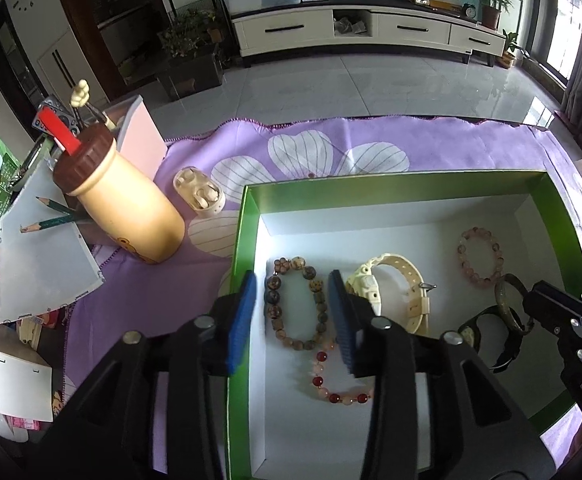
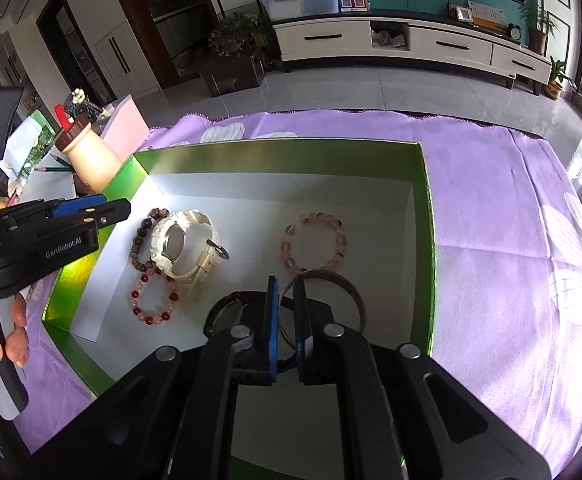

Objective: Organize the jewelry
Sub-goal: 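Carry the brown bracelet and silver bangle into the green box and release both, then move both tools back to the table, right tool reaching toward the green jade bracelet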

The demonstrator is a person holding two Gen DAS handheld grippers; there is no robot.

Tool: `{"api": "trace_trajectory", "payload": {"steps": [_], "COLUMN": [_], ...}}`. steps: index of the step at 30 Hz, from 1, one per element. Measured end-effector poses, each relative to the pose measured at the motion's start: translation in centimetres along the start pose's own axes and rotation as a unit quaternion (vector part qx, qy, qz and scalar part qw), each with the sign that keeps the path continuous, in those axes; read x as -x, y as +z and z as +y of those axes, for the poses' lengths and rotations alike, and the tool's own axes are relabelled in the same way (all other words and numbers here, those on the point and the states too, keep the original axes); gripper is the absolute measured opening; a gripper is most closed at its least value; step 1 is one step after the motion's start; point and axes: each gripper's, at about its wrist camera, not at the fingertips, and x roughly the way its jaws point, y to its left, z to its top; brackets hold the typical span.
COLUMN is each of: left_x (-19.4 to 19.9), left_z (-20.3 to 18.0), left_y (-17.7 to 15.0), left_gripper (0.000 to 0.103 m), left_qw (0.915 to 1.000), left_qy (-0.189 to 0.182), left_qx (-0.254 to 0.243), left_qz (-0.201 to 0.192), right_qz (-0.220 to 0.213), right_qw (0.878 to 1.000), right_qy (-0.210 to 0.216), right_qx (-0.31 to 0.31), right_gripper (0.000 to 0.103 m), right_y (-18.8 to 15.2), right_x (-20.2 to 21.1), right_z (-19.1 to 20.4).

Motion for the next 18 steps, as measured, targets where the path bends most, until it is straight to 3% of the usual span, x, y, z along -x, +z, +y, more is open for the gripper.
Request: {"api": "trace_trajectory", "payload": {"steps": [7, 11, 18], "left_x": [3.3, 5.8, 10.5], "left_z": [0.1, 0.6, 1.7], "left_y": [-1.3, -2.7, -6.7], "left_gripper": [0.070, 0.073, 0.073], "left_qw": [0.9994, 0.9983, 0.9965], "left_qy": [-0.024, -0.036, -0.054], "left_qx": [0.003, 0.006, 0.001], "left_qz": [-0.026, -0.045, -0.063], "right_qz": [-0.003, -0.004, -0.010], "right_qw": [0.999, 0.999, 0.996], "right_qy": [0.026, 0.039, 0.069], "right_qx": [0.023, 0.036, 0.051], "right_gripper": [0.019, 0.028, 0.029], "right_y": [-1.9, -3.6, -6.9], "right_x": [2.4, 4.1, 7.7], "right_z": [1.8, 3.0, 4.5]}}
